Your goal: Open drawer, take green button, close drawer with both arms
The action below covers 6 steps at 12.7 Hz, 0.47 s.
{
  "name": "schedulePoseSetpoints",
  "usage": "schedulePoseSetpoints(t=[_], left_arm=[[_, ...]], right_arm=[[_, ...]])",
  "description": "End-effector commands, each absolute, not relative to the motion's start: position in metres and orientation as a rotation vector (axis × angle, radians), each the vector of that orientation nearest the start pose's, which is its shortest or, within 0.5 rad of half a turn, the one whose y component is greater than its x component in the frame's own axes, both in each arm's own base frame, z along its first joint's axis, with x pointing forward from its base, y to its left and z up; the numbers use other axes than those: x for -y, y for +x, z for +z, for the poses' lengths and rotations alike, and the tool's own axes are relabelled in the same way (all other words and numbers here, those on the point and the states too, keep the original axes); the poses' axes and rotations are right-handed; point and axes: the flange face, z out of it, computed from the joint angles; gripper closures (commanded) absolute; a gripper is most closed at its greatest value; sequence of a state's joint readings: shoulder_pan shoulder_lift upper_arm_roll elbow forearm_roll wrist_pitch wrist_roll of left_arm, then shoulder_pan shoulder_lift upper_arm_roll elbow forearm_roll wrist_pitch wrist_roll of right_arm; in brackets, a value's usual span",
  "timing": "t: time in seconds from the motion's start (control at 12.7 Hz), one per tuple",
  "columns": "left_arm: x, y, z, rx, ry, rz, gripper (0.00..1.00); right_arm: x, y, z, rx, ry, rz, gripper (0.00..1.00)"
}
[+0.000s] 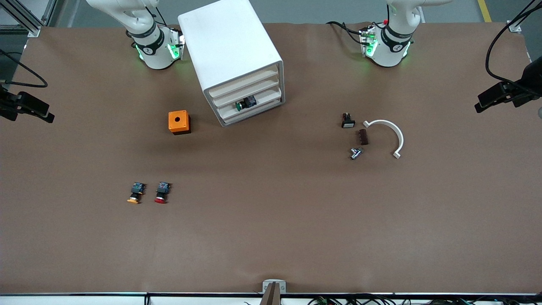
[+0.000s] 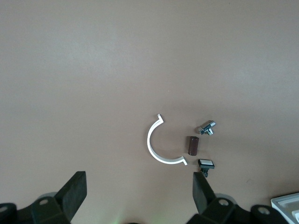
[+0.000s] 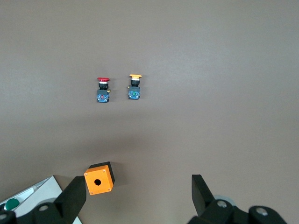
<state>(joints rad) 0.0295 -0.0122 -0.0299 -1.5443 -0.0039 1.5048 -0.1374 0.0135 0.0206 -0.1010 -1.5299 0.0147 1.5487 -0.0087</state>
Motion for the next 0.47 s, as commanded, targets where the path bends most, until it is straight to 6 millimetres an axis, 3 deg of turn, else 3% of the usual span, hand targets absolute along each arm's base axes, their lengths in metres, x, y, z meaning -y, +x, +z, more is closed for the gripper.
schedulePoseSetpoints(t=[0.0,0.32,0.39], left_arm=[[-0.002,0.545,0.645,0.215,-3.110,0.043,0.00],[0.001,0.559,0.645,0.192,-3.113,0.031,0.00],[0.008,0.572,0.620,0.170,-3.111,0.104,0.00]], right_arm=[[0.050,0.557,0.633,-0.116,-3.141,0.005,0.00],[0.053,0.557,0.632,-0.133,-3.141,0.005,0.00],[0.053,0.556,0.633,-0.132,-3.139,0.007,0.00]])
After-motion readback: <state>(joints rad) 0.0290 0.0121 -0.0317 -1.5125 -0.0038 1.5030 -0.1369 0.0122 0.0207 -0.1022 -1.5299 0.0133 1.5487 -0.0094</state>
